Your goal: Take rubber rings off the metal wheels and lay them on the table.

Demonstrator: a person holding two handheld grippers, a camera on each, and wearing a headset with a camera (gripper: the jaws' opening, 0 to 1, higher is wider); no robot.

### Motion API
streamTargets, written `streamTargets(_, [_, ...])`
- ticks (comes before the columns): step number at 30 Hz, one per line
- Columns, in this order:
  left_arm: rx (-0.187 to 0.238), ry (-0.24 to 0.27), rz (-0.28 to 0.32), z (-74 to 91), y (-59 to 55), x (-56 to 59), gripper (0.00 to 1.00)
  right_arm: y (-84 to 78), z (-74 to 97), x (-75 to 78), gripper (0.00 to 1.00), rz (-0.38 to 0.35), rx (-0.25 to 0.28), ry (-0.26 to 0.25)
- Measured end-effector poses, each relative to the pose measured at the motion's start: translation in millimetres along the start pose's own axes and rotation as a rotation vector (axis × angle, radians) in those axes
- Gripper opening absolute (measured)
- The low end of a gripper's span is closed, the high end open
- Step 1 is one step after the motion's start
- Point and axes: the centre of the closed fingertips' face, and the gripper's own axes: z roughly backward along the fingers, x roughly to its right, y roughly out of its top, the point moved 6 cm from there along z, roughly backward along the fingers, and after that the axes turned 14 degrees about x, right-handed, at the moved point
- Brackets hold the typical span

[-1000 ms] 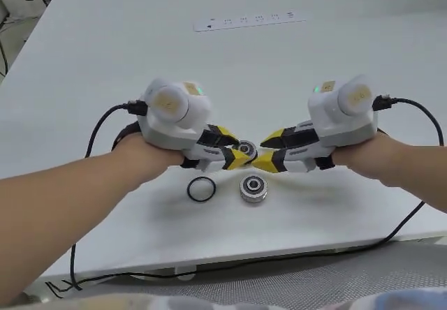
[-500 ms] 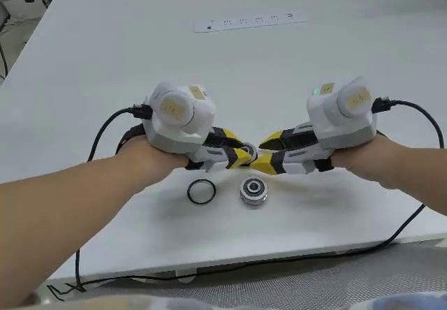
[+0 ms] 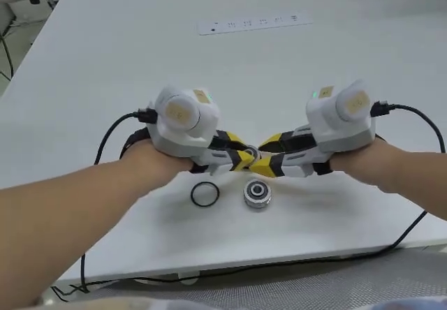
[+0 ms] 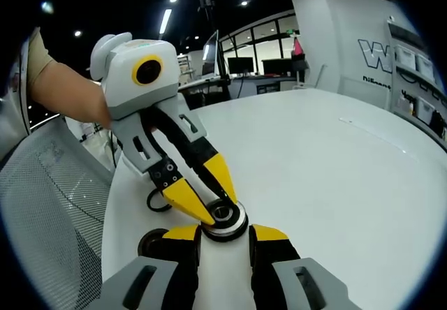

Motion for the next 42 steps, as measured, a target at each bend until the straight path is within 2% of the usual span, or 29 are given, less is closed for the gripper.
streamTargets(5, [0.000,0.008,0.005,-0.5,-0.9,0.5,0.14,-0.7,-2.9,0.0,0.26,0.003,-0.003,0.001])
streamTargets(26, [0.002,0.020,0.021,-4.7,-3.7,0.0,0.14,-3.8,5.0,2.2,0.19,-0.022,-0.011,0.005])
streamTargets(30, [0.006,0.025,0.026,-5.1,-4.6,-0.9,0.14,-5.4,7.2,2.7,0.14,-0.033,-0.020,0.006])
streamTargets(32, [0.007,0.027,0.028,-5.3,-5.1,-1.4,0.14,-6.1,8.9,3.3,0.08,-0.031,-0.024,0.002])
streamTargets(33, [0.008,0.028,0.029,-5.7,-5.1,-1.5,0.14,-6.3,9.0,2.5,0.08,-0.062,-0.020,-0.002])
streamTargets(36, [0.009,0.030,0.030,-6.2,-5.9,-2.2,0.14,-5.9,8.8,1.6,0.06,-0.059,-0.020,-0.002])
streamTargets(42, [0.010,0.034,0.028,-6.2,-6.3,-3.0,0.14,-5.8,11.1,4.0,0.00,-0.115,-0.012,-0.033])
